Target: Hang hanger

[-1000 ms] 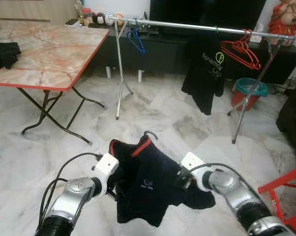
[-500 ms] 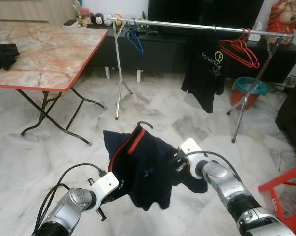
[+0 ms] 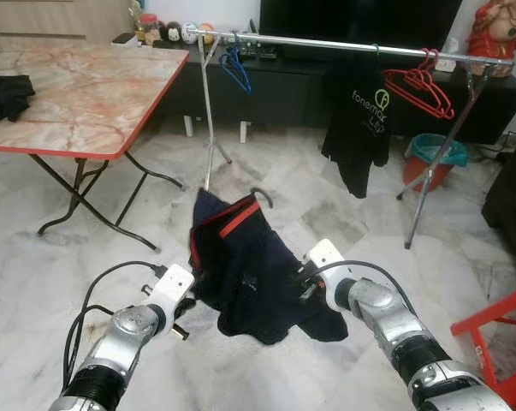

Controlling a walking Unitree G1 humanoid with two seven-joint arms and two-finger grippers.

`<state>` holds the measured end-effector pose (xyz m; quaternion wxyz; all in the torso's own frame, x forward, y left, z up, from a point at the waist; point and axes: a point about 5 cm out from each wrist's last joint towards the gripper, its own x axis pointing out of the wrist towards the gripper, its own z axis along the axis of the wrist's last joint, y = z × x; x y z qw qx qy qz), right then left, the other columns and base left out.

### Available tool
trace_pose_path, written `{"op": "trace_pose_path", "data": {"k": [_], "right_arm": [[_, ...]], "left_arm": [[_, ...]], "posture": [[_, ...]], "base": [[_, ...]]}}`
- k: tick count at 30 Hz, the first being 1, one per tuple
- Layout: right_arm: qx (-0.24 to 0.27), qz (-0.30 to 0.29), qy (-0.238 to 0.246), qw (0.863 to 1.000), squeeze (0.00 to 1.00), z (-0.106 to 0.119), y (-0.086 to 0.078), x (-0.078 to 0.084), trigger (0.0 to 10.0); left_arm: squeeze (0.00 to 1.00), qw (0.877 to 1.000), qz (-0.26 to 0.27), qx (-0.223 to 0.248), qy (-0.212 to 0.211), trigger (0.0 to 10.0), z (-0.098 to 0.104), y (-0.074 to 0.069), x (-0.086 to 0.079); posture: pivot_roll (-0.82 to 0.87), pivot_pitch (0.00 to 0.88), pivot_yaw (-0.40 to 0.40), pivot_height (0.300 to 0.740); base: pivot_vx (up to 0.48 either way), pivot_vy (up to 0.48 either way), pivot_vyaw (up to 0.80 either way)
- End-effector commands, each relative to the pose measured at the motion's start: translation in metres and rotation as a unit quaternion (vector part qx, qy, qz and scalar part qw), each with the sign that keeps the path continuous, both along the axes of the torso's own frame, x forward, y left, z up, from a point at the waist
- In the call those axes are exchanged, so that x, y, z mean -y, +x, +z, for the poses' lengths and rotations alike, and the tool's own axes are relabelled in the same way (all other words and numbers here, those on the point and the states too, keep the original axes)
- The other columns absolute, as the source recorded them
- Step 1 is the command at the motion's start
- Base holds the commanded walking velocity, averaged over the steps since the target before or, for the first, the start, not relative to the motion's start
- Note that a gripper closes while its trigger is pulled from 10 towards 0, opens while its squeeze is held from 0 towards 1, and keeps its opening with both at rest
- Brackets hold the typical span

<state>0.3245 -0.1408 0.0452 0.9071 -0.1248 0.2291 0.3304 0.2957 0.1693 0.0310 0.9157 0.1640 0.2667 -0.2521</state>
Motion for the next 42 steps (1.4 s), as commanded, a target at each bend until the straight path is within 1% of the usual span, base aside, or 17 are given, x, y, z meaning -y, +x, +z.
{"op": "trace_pose_path", "data": {"k": [1, 5, 9, 13, 15, 17, 21, 22, 24, 25, 31, 34, 35, 36, 37, 39, 42], "right_arm": [[0.030, -0.007, 0.017, 0.999, 0.00, 0.012, 0.007, -0.002, 10.0], [0.031, 0.001, 0.022, 0.999, 0.00, 0.014, 0.008, -0.004, 10.0], [0.038, 0.033, 0.024, 0.998, 0.00, 0.017, 0.007, -0.005, 10.0], [0.051, 0.044, 0.013, 0.998, 0.00, 0.020, 0.006, 0.003, 10.0], [0.049, 0.059, 0.004, 0.997, 0.00, 0.020, 0.005, 0.010, 10.0], [0.041, 0.081, 0.014, 0.996, 0.00, 0.020, 0.002, 0.014, 10.0], [0.030, 0.114, 0.021, 0.993, 0.00, 0.019, -0.003, 0.017, 10.0], [0.010, 0.156, 0.015, 0.988, 0.00, 0.015, -0.011, 0.023, 10.0], [-0.001, 0.170, 0.016, 0.985, 0.00, 0.013, -0.015, 0.026, 10.0], [-0.023, 0.194, 0.023, 0.981, 0.00, 0.012, -0.020, 0.032, 10.0], [-0.069, 0.269, 0.019, 0.960, 0.00, 0.010, -0.034, 0.042, 10.0], [-0.069, 0.264, 0.006, 0.962, 0.00, 0.011, -0.031, 0.046, 10.0], [-0.069, 0.263, 0.005, 0.962, 0.00, 0.012, -0.031, 0.047, 10.0], [-0.069, 0.264, 0.005, 0.962, 0.00, 0.012, -0.030, 0.048, 10.0], [-0.068, 0.269, 0.005, 0.961, 0.00, 0.013, -0.030, 0.048, 10.0], [-0.071, 0.282, 0.010, 0.957, 0.00, 0.014, -0.032, 0.048, 10.0], [-0.072, 0.289, 0.010, 0.955, 0.00, 0.015, -0.032, 0.048, 10.0]], "left_arm": [[1.00, 0.999, -0.021, 0.011, -0.022, 10.0, 0.005, 0.000, 0.005], [1.00, 0.995, -0.075, 0.007, -0.062, 10.0, 0.013, -0.007, 0.011], [1.00, 0.996, -0.071, 0.012, -0.047, 10.0, 0.014, -0.009, 0.000], [1.00, 0.998, 0.028, 0.056, -0.015, 10.0, 0.020, 0.001, -0.030], [1.00, 0.990, 0.103, 0.093, -0.031, 10.0, 0.033, 0.007, -0.052], [1.00, 0.983, 0.125, 0.122, -0.050, 10.0, 0.046, 0.009, -0.064], [1.00, 0.981, 0.122, 0.140, -0.062, 10.0, 0.057, 0.008, -0.070], [1.00, 0.983, 0.087, 0.142, -0.078, 10.0, 0.064, 0.004, -0.067], [1.00, 0.984, 0.062, 0.143, -0.082, 10.0, 0.067, 0.002, -0.065], [0.00, 0.986, 0.023, 0.139, -0.085, 10.0, 0.071, -0.001, -0.061], [0.00, 0.987, -0.061, 0.115, -0.095, 10.0, 0.084, -0.006, -0.049], [0.00, 0.983, -0.109, 0.100, -0.107, 10.0, 0.091, -0.011, -0.042], [0.45, 0.980, -0.133, 0.092, -0.118, 10.0, 0.095, -0.014, -0.039], [0.45, 0.977, -0.148, 0.086, -0.124, 10.0, 0.098, -0.016, -0.038], [1.00, 0.974, -0.169, 0.074, -0.135, 10.0, 0.101, -0.020, -0.037], [1.00, 0.969, -0.203, 0.049, -0.132, 10.0, 0.103, -0.026, -0.037], [1.00, 0.971, -0.211, 0.039, -0.106, 10.0, 0.101, -0.027, -0.042]], "posture": [[0.01, 0.000, -0.029, 0.740], [0.03, 0.000, -0.035, 0.740], [0.04, 0.000, -0.039, 0.740], [0.03, 0.000, -0.040, 0.740], [0.04, 0.000, -0.040, 0.740], [0.05, 0.000, -0.041, 0.740], [0.05, 0.000, -0.041, 0.740], [0.05, 0.000, -0.043, 0.740], [0.06, 0.000, -0.046, 0.740], [0.06, 0.000, -0.047, 0.740], [0.06, 0.000, -0.049, 0.740], [0.06, 0.000, -0.046, 0.740], [0.06, 0.000, -0.046, 0.740], [0.06, 0.000, -0.046, 0.740], [0.06, 0.000, -0.041, 0.740], [0.06, 0.000, -0.041, 0.740], [0.06, 0.000, -0.040, 0.740]], "base": [[0.000, 0.000, 0.00], [0.000, 0.000, 0.00], [0.000, 0.000, 0.00], [0.000, 0.000, 0.00], [0.000, 0.000, 0.00], [0.000, 0.000, 0.00], [0.000, 0.000, 0.00], [0.000, 0.000, 0.00], [0.000, 0.000, 0.00], [0.000, 0.000, 0.00], [0.000, 0.000, 0.00], [0.000, 0.000, 0.00], [0.000, 0.000, 0.00], [0.000, 0.000, 0.00], [0.000, 0.000, 0.00], [0.000, 0.000, 0.00], [0.000, 0.000, 0.00]]}}
